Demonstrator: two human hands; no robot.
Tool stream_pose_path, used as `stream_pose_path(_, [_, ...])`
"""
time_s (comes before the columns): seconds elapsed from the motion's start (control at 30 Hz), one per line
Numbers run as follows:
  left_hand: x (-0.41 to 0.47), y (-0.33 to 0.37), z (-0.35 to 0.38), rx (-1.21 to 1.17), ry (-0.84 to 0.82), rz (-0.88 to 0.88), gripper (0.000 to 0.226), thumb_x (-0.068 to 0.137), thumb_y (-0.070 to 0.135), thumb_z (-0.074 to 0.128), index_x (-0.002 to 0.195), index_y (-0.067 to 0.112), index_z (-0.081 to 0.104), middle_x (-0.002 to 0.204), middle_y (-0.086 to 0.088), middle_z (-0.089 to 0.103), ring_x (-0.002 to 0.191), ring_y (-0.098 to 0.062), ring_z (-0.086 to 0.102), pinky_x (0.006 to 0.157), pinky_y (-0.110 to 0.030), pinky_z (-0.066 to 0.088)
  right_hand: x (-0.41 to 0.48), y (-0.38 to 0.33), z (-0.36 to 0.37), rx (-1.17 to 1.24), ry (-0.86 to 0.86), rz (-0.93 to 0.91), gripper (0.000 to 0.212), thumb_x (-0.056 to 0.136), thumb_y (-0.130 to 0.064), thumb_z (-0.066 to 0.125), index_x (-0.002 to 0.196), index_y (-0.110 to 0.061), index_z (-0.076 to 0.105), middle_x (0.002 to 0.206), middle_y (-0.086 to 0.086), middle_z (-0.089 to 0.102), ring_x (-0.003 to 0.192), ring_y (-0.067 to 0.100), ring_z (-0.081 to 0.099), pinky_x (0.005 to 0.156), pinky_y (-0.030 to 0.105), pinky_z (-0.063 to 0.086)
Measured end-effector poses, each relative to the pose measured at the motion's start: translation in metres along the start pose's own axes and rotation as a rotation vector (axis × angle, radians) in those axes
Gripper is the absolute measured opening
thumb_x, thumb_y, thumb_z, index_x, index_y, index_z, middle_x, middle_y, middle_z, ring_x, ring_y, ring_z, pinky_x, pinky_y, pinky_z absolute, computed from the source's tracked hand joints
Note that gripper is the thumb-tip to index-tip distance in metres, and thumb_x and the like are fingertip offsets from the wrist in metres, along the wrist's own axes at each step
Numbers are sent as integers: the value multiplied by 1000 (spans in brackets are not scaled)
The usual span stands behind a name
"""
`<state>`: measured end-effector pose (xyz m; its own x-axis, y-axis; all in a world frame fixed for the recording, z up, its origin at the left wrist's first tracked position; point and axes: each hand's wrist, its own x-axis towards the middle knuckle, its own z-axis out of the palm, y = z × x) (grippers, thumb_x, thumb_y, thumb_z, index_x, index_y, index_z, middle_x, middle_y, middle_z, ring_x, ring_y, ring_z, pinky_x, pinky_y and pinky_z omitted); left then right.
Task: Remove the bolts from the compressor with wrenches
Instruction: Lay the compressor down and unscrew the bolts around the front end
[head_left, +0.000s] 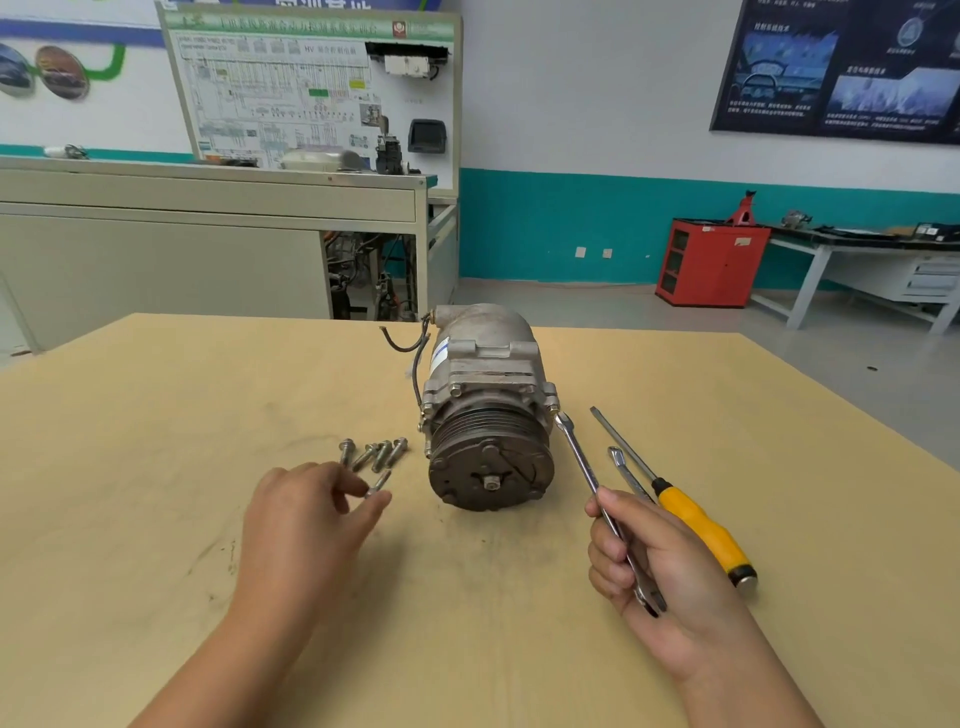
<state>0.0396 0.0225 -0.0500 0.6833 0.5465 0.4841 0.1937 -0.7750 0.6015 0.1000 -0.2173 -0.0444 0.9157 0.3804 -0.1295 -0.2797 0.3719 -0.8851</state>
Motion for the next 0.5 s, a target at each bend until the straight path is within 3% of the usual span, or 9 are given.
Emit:
stream_pose_path(0.1, [7, -18, 3, 93, -67, -57, 14, 78, 34, 73, 75, 22, 67, 62, 9, 52, 77, -19, 45, 57, -32, 27, 6, 4, 3, 8, 16, -3, 16, 86, -15, 53, 75, -4, 56, 46, 2, 40, 34, 9, 35, 32, 19, 29])
stream_pose_path(0.27, [13, -28, 15, 170, -169, -138, 20, 80, 42, 69, 85, 23, 66, 81, 1, 62, 97, -25, 51, 69, -32, 37, 4, 8, 4, 77, 23, 57, 15, 73, -20, 60, 70, -6, 57, 44, 0, 37, 32, 8, 32, 31, 19, 27])
stream_pose_path(0.5, [12, -33, 15, 184, -183, -196, 28, 79, 51, 68, 85, 27, 57, 93, 0, 65, 102, -26, 52, 72, -32, 36, 0, 9, 3, 79, 9, 42, 15, 74, -20, 59, 70, -6, 57, 44, 1, 38, 32, 9, 33, 31, 19, 28])
